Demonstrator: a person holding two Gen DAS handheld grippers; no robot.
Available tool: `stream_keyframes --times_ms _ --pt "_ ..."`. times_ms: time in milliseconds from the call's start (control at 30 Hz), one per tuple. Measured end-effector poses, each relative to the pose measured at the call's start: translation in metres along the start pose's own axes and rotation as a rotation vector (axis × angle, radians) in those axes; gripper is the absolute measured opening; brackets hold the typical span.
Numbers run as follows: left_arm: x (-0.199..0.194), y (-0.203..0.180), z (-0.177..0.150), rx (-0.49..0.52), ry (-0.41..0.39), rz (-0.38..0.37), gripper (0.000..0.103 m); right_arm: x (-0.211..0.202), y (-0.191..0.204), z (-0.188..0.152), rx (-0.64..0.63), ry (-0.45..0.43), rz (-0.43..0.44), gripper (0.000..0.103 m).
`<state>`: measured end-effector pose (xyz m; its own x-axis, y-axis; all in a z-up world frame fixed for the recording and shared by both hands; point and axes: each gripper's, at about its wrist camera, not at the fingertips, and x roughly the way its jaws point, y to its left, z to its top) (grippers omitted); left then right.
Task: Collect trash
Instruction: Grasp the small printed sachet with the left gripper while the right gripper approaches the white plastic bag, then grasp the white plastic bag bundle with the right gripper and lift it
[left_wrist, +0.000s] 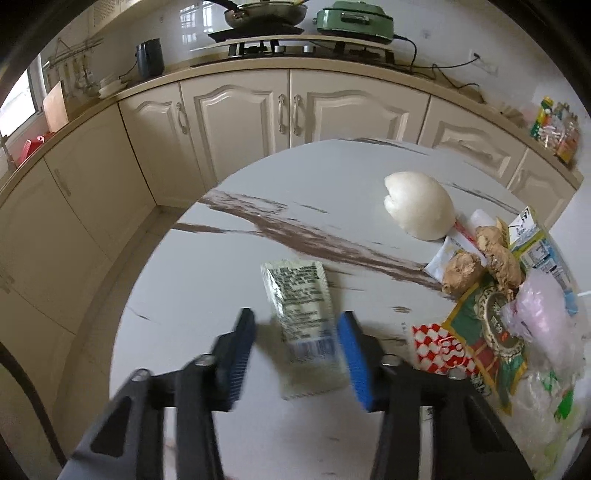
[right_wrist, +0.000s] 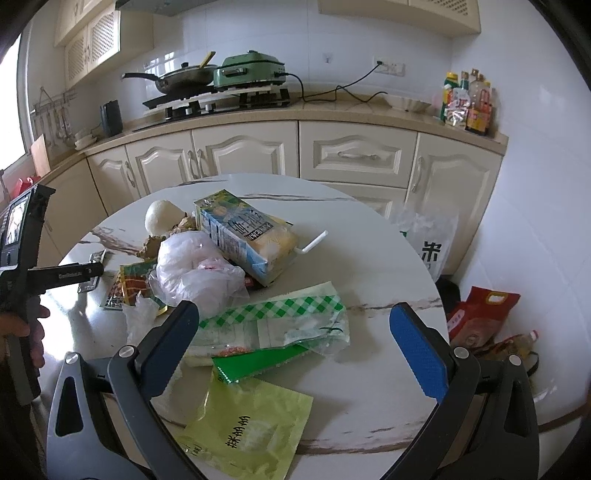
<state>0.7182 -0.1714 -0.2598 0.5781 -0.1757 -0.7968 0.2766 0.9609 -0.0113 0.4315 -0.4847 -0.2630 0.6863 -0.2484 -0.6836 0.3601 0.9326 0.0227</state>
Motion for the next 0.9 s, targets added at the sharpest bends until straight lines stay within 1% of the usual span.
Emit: stream_keyframes --times_ms 67,133,333,400,633,800,900 --pt "-0.002 0.008 -0.004 0.0 0.001 -0.017 0.031 0.0 0.003 0.001 -0.001 0.001 0.005 0.103" --pt "-0.005 0.014 -0.006 0.001 0.001 -0.029 0.027 0.001 0.006 0.001 -0.005 0.002 0.011 0.103" --pt "-0.017 0.025 -0.013 0.003 0.004 -0.056 0.022 0.005 0.01 0.001 -0.004 0.013 0.024 0.103" --pt "-0.022 0.026 -0.015 0.005 0.007 -0.067 0.013 0.006 0.011 0.002 -0.003 0.015 0.025 0.103" --pt "-0.041 0.026 -0.029 0.026 0.001 -0.053 0.013 0.011 0.017 0.005 -0.013 0.028 0.053 0.103" --pt "-0.056 0.02 -0.04 0.033 -0.002 -0.08 0.013 0.013 0.025 0.016 -0.042 0.016 0.099 0.103" --pt "-0.066 0.016 -0.044 0.049 -0.014 -0.089 0.013 0.023 0.038 0.024 -0.087 0.035 0.107 0.103"
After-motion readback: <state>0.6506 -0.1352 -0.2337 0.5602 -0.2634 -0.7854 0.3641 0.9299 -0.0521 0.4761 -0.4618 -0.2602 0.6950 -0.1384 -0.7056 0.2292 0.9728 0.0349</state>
